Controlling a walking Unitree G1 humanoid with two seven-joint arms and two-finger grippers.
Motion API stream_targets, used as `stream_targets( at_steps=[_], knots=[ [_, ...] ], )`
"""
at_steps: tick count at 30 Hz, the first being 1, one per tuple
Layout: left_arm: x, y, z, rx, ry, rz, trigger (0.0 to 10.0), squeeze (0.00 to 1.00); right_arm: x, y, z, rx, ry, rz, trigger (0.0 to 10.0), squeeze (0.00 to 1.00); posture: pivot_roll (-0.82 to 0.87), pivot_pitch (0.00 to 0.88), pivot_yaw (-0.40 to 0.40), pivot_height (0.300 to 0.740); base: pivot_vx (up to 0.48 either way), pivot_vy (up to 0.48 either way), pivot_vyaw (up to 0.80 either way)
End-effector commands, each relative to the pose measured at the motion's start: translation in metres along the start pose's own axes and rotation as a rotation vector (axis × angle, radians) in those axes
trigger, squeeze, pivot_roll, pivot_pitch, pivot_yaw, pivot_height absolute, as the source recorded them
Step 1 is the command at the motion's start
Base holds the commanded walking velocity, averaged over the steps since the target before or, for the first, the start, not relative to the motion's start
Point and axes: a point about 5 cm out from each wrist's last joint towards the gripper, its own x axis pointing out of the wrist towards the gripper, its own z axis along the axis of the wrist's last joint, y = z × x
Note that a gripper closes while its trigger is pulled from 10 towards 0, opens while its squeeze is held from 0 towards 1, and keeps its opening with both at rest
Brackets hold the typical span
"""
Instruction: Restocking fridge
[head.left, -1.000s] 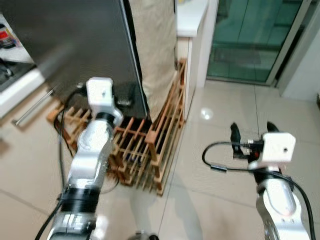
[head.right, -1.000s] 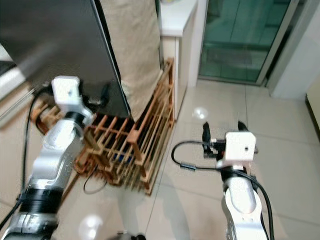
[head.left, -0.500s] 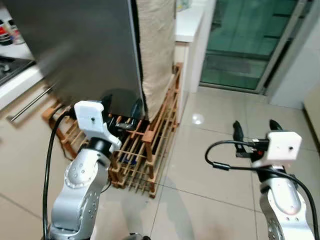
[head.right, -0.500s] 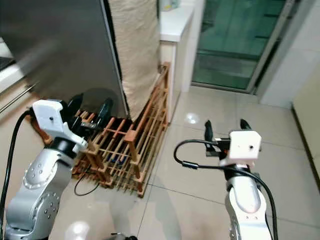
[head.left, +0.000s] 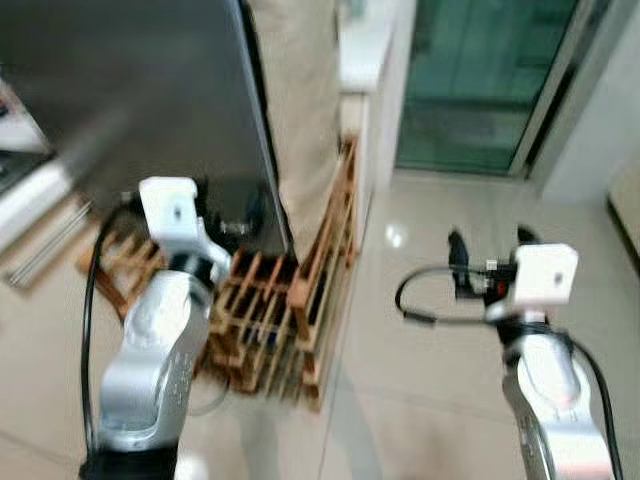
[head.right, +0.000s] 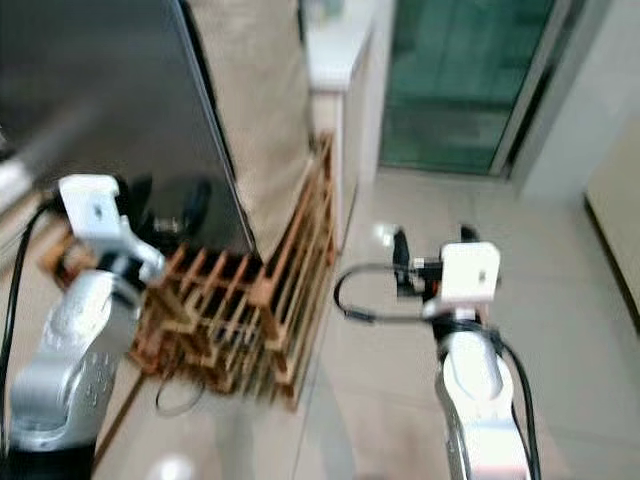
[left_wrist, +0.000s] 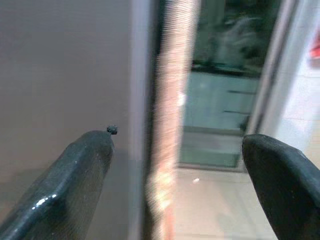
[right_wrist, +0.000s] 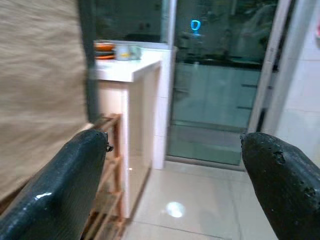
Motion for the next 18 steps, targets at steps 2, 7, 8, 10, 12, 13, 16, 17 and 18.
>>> stream_targets(
  at_steps=[2, 7, 8, 10, 12, 13, 16, 17, 18],
  knots=[
    [0.005, -0.007, 0.004, 0.014, -0.013, -0.027, 10.0, 0.0, 0.003, -0.002, -0.001, -0.012, 0.005, -0.004, 10.0, 0.17, -0.13, 0.0, 0.107, 0.74, 0.234, 0.0, 0.0],
    [0.006, -0.002, 0.007, 0.019, -0.002, -0.029, 10.0, 0.0, 0.004, -0.001, -0.001, -0.01, 0.006, -0.002, 10.0, 0.16, -0.13, 0.0, 0.112, 0.74, 0.0, 0.0, 0.0],
    [0.005, -0.001, 0.008, 0.019, -0.002, -0.029, 10.0, 0.0, 0.004, -0.001, -0.002, -0.01, 0.007, -0.002, 10.0, 0.16, -0.13, 0.0, 0.112, 0.74, 0.0, 0.0, 0.0],
    [0.005, -0.002, 0.006, 0.031, 0.019, -0.036, 10.0, 0.0, 0.003, -0.001, -0.003, -0.004, 0.016, 0.001, 10.0, 0.16, -0.12, 0.0, 0.11, 0.74, 0.0, 0.0, 0.0],
    [0.006, -0.005, 0.003, 0.021, 0.033, -0.043, 10.0, 0.0, 0.002, -0.001, -0.004, -0.003, 0.02, 0.003, 10.0, 0.16, -0.12, 0.0, 0.109, 0.74, 0.0, 0.0, 0.0],
    [0.007, -0.006, 0.002, 0.017, 0.039, -0.04, 10.0, 0.0, 0.003, 0.0, -0.005, -0.001, 0.021, 0.004, 10.0, 0.16, -0.13, 0.0, 0.109, 0.74, 0.0, 0.0, 0.0],
    [0.011, -0.006, -0.003, 0.015, 0.068, -0.023, 10.0, 0.0, 0.004, 0.0, -0.005, 0.006, 0.023, 0.003, 10.0, 0.16, -0.13, 0.0, 0.112, 0.74, 0.0, 0.0, 0.0],
    [0.015, -0.007, -0.007, -0.005, 0.091, -0.02, 10.0, 0.0, 0.007, 0.0, -0.005, 0.011, 0.023, -0.001, 10.0, 0.16, -0.13, 0.0, 0.112, 0.74, 0.0, 0.0, 0.0],
    [0.015, -0.007, -0.007, -0.005, 0.091, -0.02, 10.0, 0.0, 0.007, 0.0, -0.005, 0.011, 0.023, -0.001, 10.0, 0.16, -0.13, 0.0, 0.112, 0.74, 0.0, 0.0, 0.0]
  ],
)
